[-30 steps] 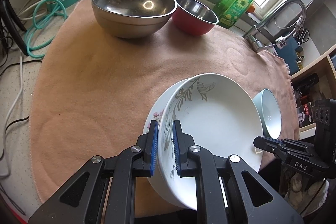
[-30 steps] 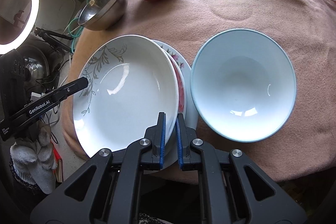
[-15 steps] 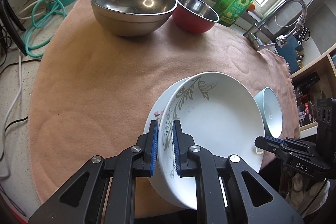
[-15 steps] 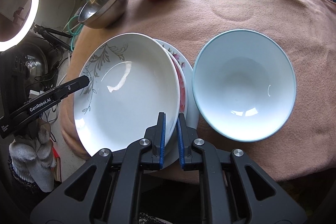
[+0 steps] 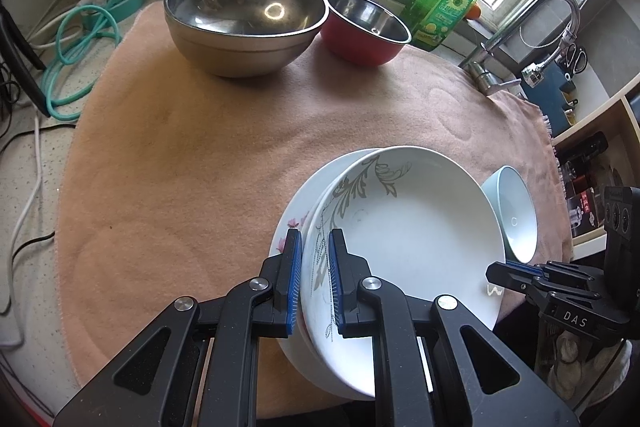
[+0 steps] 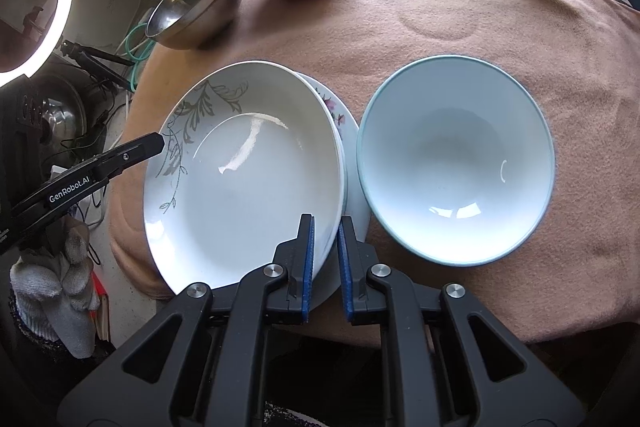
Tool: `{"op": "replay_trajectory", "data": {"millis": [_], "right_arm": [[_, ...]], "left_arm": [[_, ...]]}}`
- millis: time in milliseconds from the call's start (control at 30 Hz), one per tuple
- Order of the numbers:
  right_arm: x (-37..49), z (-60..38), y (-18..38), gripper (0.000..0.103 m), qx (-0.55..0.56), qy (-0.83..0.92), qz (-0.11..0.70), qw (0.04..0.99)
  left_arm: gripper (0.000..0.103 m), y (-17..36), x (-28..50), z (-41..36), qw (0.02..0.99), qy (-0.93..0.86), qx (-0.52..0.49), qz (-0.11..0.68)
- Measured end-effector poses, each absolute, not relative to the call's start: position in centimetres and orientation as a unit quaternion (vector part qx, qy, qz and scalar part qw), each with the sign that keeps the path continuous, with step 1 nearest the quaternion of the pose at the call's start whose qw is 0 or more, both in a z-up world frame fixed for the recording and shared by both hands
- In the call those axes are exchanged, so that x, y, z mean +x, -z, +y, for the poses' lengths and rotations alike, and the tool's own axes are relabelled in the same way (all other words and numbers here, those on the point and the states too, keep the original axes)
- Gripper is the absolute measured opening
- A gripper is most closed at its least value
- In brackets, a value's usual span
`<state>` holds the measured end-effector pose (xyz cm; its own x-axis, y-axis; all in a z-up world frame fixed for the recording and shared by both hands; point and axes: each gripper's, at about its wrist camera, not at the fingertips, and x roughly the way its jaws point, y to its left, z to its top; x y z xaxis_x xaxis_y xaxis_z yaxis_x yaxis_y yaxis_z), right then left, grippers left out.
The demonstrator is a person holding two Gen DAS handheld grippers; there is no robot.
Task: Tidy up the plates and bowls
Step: 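Lower the grey-vine plate with the right tool onto the rose-pattern plate, then open the right tool to release the grey-vine plate and withdraw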
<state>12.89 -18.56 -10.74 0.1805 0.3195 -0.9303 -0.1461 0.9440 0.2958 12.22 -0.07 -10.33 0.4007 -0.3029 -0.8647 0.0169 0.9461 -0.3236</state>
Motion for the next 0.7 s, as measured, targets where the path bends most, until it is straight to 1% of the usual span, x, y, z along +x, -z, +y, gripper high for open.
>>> {"op": "replay_trajectory", "data": {"millis": [367,467,533,600,633,667,700], "right_arm": [[12.7,-18.5,10.3,0.013,0.065,-0.148,0.618,0.77],[12.6,-18.5,9.9,0.015,0.064,-0.147,0.612,0.775],[12.5,-18.6,9.3,0.018,0.062,-0.147,0.605,0.78],[12.4,-18.5,8.6,0.027,0.058,-0.145,0.596,0.787],[12.4,-18.5,8.2,0.03,0.059,-0.146,0.59,0.792],[12.3,-18.6,7.7,0.036,0.062,-0.148,0.583,0.797],[12.3,-18.6,7.2,0.041,0.065,-0.149,0.577,0.8]], "left_arm": [[0.012,9.9,12.0,0.4,0.828,0.097,-0.14,0.534],[0.013,9.7,11.8,0.7,0.829,0.094,-0.14,0.533],[0.013,9.5,11.6,1.1,0.83,0.092,-0.146,0.53],[0.013,9.3,11.5,1.5,0.829,0.094,-0.152,0.53],[0.019,9.2,11.5,1.7,0.828,0.094,-0.154,0.531],[0.026,9.1,11.3,1.9,0.83,0.09,-0.156,0.528],[0.026,9.0,11.1,2.2,0.832,0.087,-0.156,0.526]]}}
